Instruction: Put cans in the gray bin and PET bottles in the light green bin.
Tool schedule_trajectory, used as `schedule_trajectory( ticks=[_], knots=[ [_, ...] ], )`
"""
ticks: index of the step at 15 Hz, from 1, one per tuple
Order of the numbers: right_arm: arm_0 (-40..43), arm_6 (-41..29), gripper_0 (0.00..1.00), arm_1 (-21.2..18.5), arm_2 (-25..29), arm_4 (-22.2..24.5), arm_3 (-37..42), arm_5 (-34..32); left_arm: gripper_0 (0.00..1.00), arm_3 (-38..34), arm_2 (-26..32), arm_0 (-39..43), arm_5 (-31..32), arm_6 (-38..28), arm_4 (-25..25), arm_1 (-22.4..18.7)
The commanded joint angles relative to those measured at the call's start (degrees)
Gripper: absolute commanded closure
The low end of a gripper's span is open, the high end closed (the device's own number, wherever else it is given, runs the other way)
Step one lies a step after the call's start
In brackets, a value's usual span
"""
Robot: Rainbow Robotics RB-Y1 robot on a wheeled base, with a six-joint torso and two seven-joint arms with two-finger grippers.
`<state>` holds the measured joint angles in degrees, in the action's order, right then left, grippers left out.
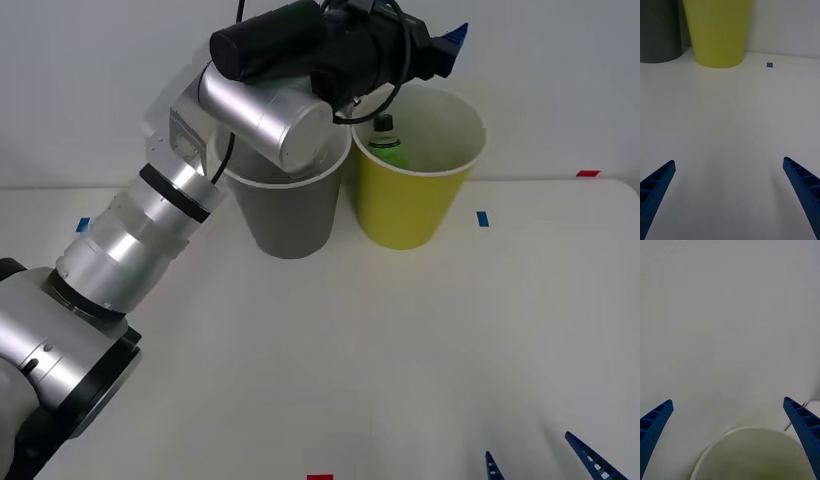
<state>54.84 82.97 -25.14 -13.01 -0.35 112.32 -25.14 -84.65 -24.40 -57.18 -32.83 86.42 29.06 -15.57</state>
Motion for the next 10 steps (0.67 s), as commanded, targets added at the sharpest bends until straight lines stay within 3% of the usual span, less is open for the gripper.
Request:
schedule_trajectory(
  ticks=[1,7,10],
  knots=[
    [0.00,0.00,0.00,0.00,0.00,0.00,0.00,0.00,0.00,-11.76,0.75,2.42,-9.71,-0.11,1.79,-7.90],
    [0.00,0.00,0.00,0.00,0.00,0.00,0.00,0.00,0.00,-35.84,9.54,26.59,-9.53,1.21,2.14,-14.05],
    [0.00,0.00,0.00,0.00,0.00,0.00,0.00,0.00,0.00,-44.28,13.58,37.84,-7.86,1.30,1.88,-15.63]
  ],
)
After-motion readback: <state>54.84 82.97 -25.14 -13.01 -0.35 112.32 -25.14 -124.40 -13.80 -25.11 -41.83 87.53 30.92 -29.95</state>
